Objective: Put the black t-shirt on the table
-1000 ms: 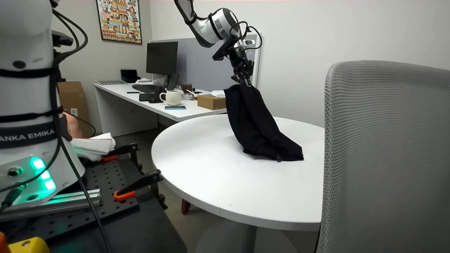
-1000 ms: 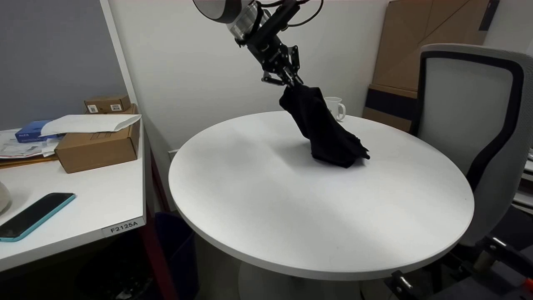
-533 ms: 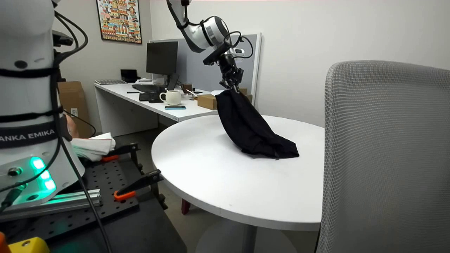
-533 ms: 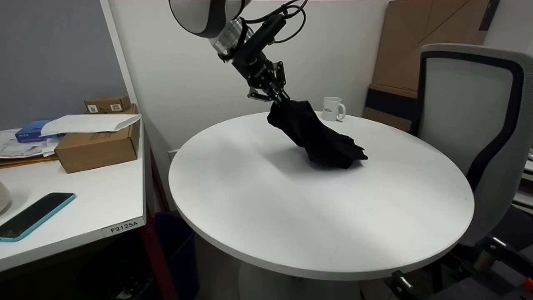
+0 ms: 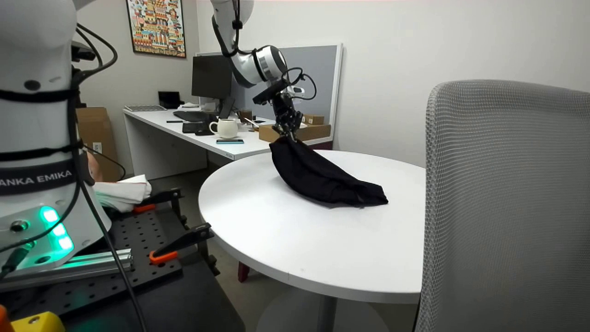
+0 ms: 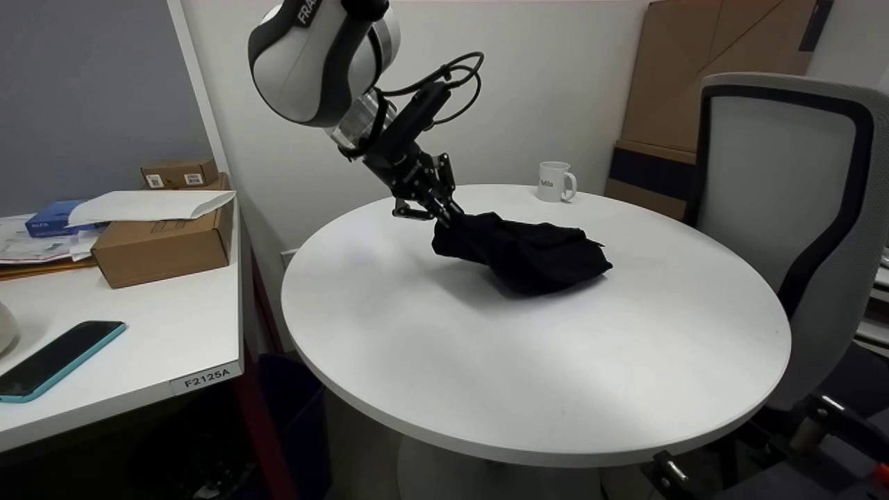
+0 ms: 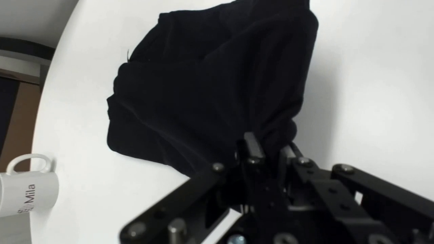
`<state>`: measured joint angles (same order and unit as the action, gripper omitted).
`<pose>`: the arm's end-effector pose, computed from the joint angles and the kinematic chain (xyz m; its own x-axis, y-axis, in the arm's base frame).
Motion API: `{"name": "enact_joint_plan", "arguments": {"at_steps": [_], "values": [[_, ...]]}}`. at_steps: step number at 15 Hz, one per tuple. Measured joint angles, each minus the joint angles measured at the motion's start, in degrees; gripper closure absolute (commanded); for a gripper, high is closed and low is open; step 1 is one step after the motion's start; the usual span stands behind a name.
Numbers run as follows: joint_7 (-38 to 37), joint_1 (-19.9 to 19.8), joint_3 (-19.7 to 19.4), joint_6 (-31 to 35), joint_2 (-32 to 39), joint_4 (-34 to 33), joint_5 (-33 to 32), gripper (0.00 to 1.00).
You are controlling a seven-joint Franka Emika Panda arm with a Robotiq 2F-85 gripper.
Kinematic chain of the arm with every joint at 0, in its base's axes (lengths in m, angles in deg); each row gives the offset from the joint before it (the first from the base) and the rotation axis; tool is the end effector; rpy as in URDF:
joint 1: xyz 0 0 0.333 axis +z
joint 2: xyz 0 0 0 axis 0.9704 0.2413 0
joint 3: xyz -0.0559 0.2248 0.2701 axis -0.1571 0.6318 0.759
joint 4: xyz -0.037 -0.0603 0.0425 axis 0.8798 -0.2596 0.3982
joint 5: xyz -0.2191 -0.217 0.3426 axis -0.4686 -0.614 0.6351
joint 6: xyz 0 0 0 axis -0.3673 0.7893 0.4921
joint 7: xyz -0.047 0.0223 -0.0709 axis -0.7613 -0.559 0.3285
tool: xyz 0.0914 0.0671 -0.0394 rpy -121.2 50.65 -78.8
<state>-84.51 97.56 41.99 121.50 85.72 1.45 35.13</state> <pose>0.7058 0.2616 0.1855 0.9056 0.2285 -0.3574 0.4035 -0.7242 0.5593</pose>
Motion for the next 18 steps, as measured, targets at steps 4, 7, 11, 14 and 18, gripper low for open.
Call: {"name": "enact_joint_plan", "arguments": {"at_steps": [4, 7, 11, 14, 18], "values": [[0.00, 0.05, 0.59, 2.05, 1.75, 0.00, 3.44, 0.54], [0.84, -0.32, 0.61, 2.37, 1.72, -0.04, 7.91, 0.32], [6.91, -2.67, 1.40, 2.92, 0.50, 0.06, 14.69, 0.02], [15.16, -6.63, 2.45, 3.82, -2.41, 1.57, 19.08, 0.00], [21.72, -13.07, 1.77, 4.66, -8.99, 6.62, 20.75, 0.00]]}}
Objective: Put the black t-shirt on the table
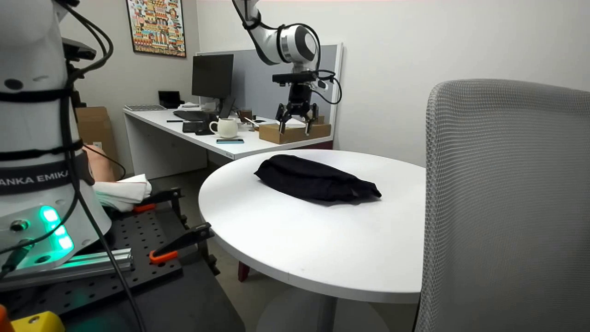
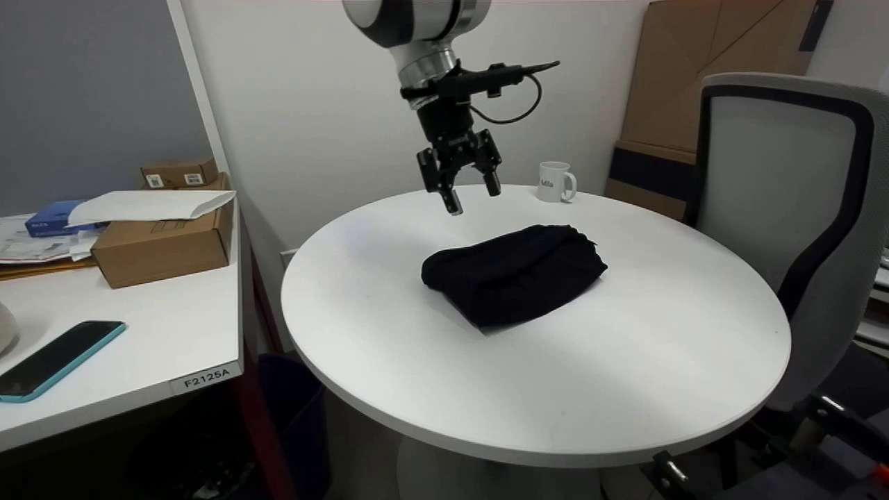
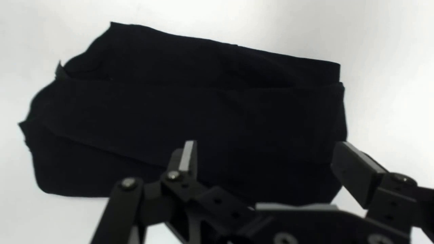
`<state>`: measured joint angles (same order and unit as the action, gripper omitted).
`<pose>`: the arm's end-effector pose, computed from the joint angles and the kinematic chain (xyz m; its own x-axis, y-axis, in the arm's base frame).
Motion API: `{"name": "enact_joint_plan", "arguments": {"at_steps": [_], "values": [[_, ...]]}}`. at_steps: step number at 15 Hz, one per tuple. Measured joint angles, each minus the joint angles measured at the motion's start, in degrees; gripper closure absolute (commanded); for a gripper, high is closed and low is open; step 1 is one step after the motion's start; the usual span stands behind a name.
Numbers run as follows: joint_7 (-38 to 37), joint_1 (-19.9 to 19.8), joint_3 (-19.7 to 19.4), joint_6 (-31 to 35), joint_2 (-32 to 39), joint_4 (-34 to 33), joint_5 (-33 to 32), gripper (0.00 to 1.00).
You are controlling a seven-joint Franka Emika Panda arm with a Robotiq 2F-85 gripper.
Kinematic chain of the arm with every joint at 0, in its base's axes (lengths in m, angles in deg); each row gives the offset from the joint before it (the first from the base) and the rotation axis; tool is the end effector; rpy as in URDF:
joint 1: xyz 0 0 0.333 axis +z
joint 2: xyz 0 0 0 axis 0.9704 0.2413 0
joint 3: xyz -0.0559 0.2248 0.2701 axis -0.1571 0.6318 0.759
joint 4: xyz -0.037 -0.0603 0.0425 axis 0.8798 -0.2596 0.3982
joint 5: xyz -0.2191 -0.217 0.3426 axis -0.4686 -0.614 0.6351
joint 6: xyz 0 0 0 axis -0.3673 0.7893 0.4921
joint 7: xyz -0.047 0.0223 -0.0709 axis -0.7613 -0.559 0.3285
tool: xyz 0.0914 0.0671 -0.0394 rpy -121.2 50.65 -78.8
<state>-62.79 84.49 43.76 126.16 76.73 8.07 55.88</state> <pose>0.7175 0.1500 0.2411 0.8503 0.3428 -0.3993 0.4206 -0.8987 0.1241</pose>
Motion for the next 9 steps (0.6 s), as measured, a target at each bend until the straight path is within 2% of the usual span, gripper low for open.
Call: {"name": "enact_joint_plan", "arguments": {"at_steps": [4, 9], "values": [[0.27, -4.94, -2.16, 4.37, -7.60, 7.01, 0.00, 0.00], [0.17, -3.72, -2.17, 4.31, -6.54, 6.77, 0.00, 0.00]]}}
